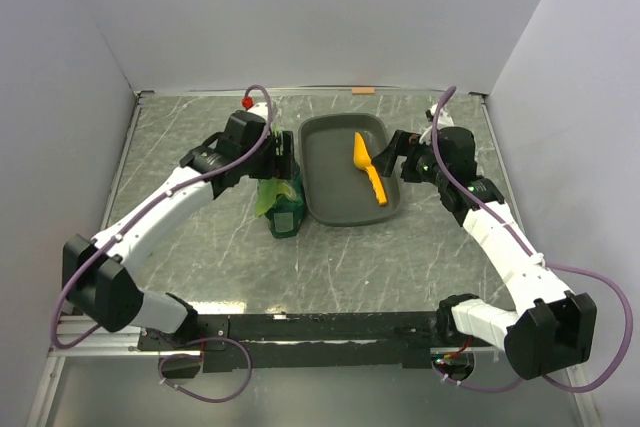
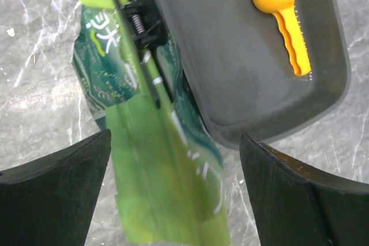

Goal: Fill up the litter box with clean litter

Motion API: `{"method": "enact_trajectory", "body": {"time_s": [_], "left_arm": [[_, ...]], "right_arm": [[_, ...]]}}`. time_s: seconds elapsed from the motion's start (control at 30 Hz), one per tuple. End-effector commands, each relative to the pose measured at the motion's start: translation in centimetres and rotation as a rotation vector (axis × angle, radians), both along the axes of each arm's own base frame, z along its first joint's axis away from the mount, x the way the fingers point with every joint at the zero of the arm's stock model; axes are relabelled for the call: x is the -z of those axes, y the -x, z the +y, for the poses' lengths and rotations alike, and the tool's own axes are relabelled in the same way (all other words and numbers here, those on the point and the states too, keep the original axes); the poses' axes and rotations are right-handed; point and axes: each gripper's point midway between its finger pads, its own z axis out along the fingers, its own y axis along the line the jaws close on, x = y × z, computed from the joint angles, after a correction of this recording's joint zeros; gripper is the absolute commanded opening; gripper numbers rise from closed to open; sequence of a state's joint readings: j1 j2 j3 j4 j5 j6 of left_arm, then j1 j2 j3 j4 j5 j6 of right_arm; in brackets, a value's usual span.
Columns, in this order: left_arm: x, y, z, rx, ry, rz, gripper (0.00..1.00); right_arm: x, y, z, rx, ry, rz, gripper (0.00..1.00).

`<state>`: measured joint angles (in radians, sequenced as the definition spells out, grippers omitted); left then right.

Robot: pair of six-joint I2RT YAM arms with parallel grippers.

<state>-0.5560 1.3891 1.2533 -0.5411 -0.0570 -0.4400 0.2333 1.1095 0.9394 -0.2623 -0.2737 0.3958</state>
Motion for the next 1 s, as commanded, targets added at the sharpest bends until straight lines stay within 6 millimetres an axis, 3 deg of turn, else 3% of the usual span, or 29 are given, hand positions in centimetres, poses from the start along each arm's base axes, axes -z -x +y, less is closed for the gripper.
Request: {"method": "enact_trajectory", "body": {"time_s": [0.0,0.07,0.17,0.2,0.33,0.63,0.87,0.97], "left_arm": [[-1.2,-1.2,-1.2,-0.033,-0.005,-0.014,0.92],[-1.0,-1.2,-1.5,-0.028,-0.012,-0.008,0.84],[-0.8,-1.3,-1.7,-0.021,-0.02,0.0,0.54],[-0.6,-1.3,-1.8,-0.019,-0.027,0.007,0.33],[-0.9,-1.0,-1.6,0.004,-0.061,0.022,0.01],[-3.2,1.0,-0.1,0.203,-0.235,-0.047,0.01],[-8.3,3.4,0.9,0.373,-0.244,-0.3,0.01],[-9.5,5.0,1.8,0.423,-0.257,-0.354,0.01]], "right_arm": [[-0.4,-0.1,0.5,-0.019,-0.015,-0.031,1.0],[-0.1,-0.2,0.5,-0.018,-0.011,-0.023,0.99],[0.3,-0.2,0.6,-0.02,-0.011,-0.011,1.0],[0.4,-0.2,0.6,-0.022,-0.011,-0.009,1.0],[1.0,-0.1,0.8,-0.029,-0.011,0.013,0.99],[0.7,0.0,1.4,-0.057,-0.04,0.03,0.99],[-0.3,0.6,1.9,-0.084,-0.026,0.021,0.98],[-1.0,1.1,1.6,-0.08,-0.003,0.013,0.98]]}}
